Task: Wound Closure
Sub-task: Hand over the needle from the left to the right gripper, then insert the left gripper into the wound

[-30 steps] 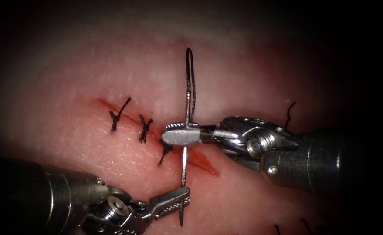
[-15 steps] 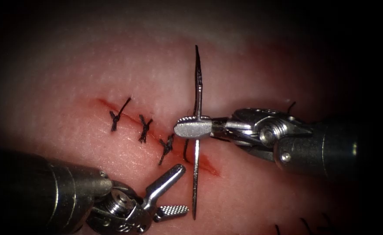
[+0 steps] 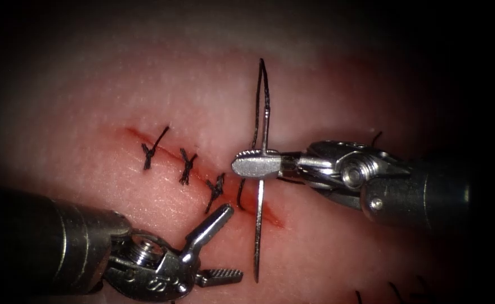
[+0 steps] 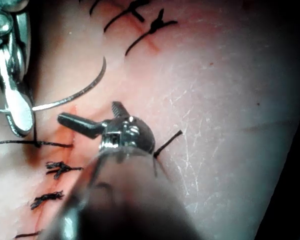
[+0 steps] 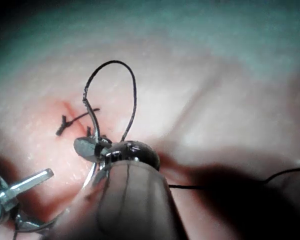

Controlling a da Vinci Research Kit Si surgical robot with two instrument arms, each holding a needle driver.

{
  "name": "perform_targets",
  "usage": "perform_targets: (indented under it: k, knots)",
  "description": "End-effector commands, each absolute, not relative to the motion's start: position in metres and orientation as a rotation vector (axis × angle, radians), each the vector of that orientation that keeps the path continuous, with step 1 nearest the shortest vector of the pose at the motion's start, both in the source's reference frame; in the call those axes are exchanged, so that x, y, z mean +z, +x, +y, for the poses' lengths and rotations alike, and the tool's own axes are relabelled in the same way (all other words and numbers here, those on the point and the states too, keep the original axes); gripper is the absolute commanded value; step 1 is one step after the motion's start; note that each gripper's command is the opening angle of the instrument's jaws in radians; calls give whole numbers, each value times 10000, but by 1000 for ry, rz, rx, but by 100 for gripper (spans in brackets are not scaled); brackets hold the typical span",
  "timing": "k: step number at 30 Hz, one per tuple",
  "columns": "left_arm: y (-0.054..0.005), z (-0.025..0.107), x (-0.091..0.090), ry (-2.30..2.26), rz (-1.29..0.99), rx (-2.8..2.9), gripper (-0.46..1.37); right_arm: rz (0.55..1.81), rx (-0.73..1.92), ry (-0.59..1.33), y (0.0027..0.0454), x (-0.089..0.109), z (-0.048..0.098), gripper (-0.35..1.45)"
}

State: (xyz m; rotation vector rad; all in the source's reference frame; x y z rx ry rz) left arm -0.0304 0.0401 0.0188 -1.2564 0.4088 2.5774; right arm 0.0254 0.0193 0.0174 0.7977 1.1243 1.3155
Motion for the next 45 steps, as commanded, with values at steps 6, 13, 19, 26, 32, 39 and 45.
perform_targets:
  k: [6, 13, 19, 26, 32, 39, 45]
  knots:
    - [-302, 407, 186, -1168, 157, 2551, 29, 1167, 1241, 746, 245, 169, 192, -35]
    - [-302, 411, 185, -1088, -15, 2474, -1, 1198, 1210, 722, 243, 164, 191, -35]
    - [-299, 422, 185, -1030, -151, 2304, -35, 1200, 1204, 718, 242, 163, 189, -35]
    - [-285, 437, 191, -997, -242, 2279, -35, 1212, 1194, 711, 241, 161, 187, -35]
    - [-285, 433, 201, -934, -301, 2329, -35, 1214, 1189, 708, 241, 160, 187, -35]
    - [-293, 434, 222, -871, -353, 2395, -35, 1220, 1191, 707, 241, 160, 187, -35]
    - [-295, 432, 242, -824, -387, 2446, -35, 1220, 1191, 707, 241, 160, 187, -35]
